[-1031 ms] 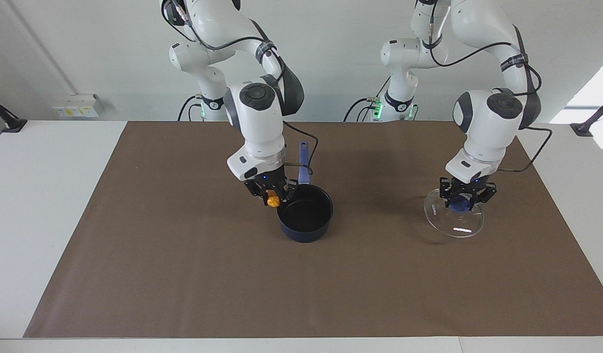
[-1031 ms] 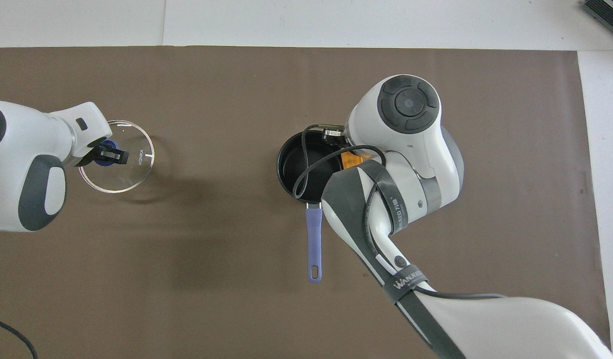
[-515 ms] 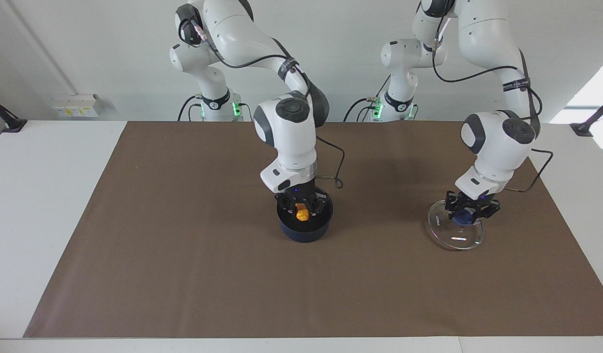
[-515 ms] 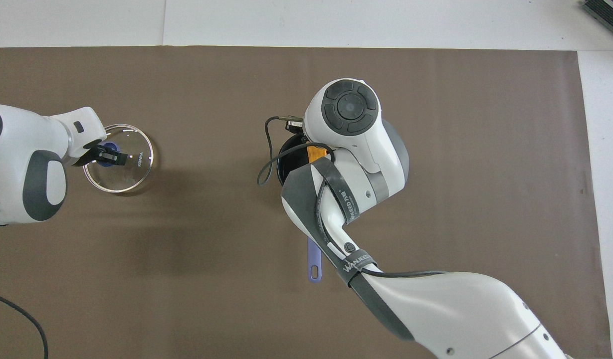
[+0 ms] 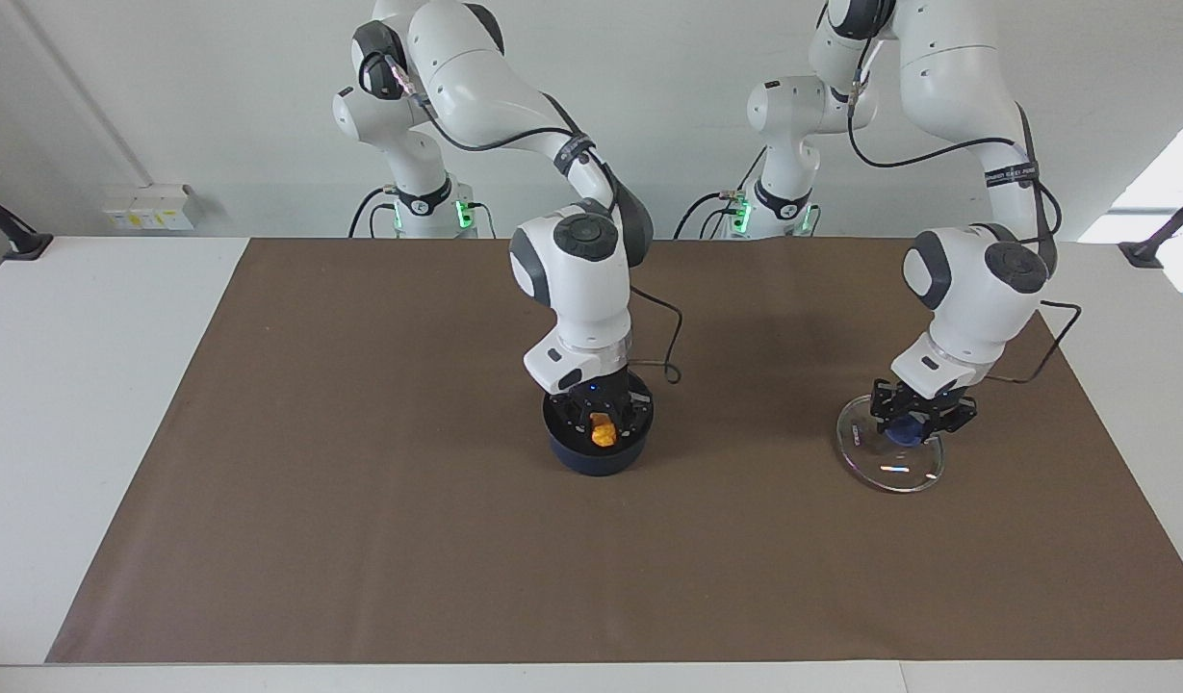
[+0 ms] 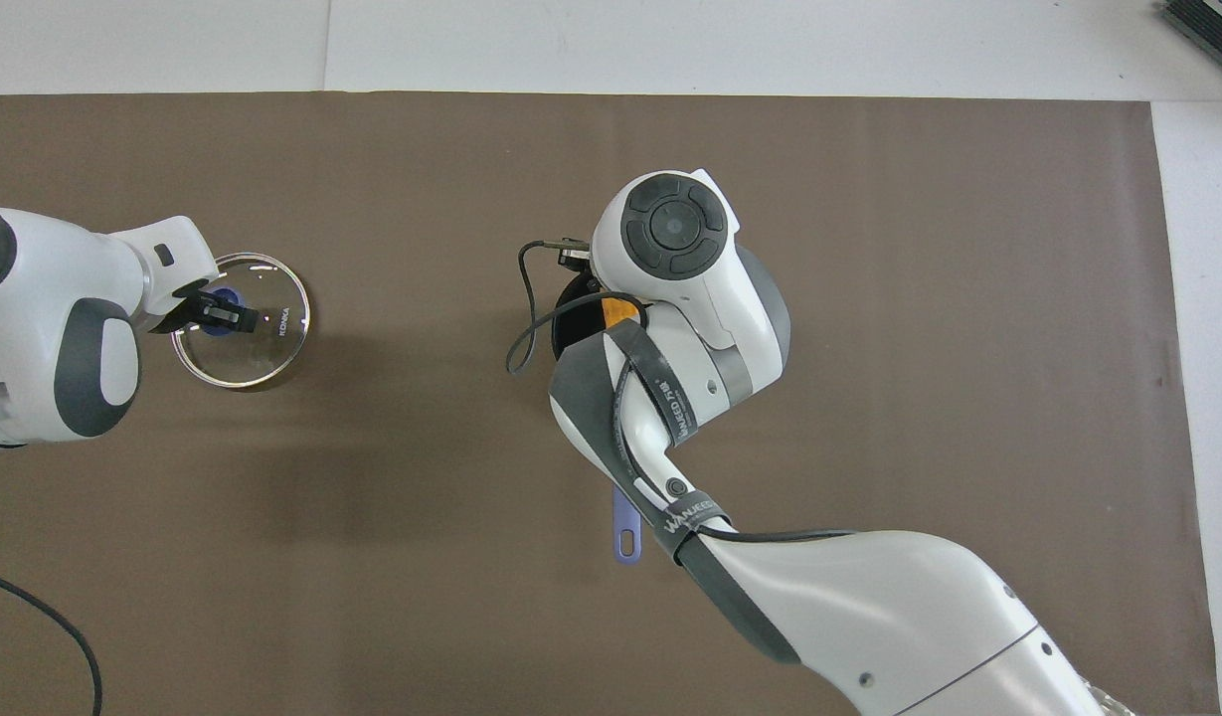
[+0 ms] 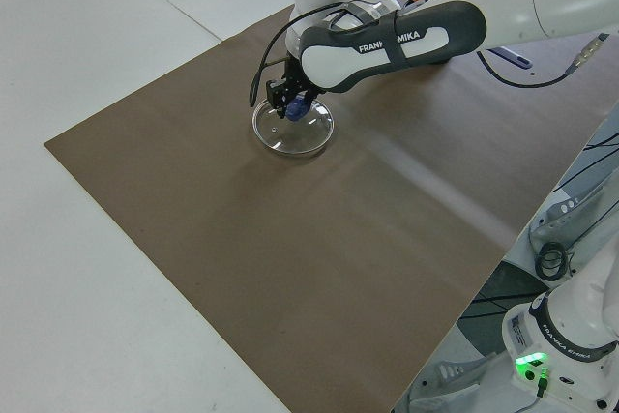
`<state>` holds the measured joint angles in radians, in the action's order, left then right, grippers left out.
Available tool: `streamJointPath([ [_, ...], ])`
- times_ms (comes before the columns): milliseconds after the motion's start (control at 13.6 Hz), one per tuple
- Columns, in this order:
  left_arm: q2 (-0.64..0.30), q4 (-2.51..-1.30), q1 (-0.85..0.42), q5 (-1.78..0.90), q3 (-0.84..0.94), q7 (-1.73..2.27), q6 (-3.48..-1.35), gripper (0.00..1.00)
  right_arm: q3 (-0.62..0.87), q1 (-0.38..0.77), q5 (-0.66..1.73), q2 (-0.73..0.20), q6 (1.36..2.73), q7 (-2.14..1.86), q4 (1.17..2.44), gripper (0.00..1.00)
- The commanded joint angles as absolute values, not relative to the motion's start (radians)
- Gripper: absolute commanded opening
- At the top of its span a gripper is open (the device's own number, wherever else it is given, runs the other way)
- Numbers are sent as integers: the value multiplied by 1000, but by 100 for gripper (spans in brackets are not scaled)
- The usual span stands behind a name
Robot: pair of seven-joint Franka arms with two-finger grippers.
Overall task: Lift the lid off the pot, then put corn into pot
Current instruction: 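Release the corn into the pot while the left gripper releases the lid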
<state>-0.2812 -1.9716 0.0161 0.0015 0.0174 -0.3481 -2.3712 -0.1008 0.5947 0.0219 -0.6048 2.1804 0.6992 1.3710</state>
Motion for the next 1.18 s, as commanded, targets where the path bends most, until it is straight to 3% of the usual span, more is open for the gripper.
streamJointPath([
  [0, -278, -1967, 23, -18, 25, -359, -2355, 6, -98, 595, 43, -578, 2175, 663, 1422, 0],
  [74, -278, -1967, 25, -20, 25, -359, -2353, 21, -98, 595, 41, -569, 2177, 661, 1443, 0],
  [147, -276, -1967, 26, -18, 25, -356, -2347, 59, -92, 595, 41, -562, 2177, 660, 1451, 0],
  [221, -275, -1965, 23, -20, 23, -356, -2336, 100, -89, 595, 41, -561, 2175, 651, 1453, 8],
  [294, -276, -1960, 29, -18, 23, -356, -2333, 100, -89, 595, 41, -560, 2175, 637, 1457, 28],
  [368, -276, -1962, 31, -18, 23, -356, -2330, 100, -89, 595, 43, -560, 2177, 629, 1459, 71],
  [442, -276, -1954, 31, -18, 23, -354, -2306, 100, -89, 594, 41, -560, 2175, 629, 1456, 86],
  [589, -282, -1912, 31, -17, 21, -353, -2289, 100, -89, 594, 41, -560, 2171, 627, 1454, 100],
  [883, -241, -1806, 18, -8, 20, -316, -2154, 100, -89, 588, 41, -543, 2163, 627, 1447, 100],
  [1104, -235, -1630, 14, -6, 24, -275, -1976, 100, -104, 577, 23, -491, 2135, 615, 1451, 100],
])
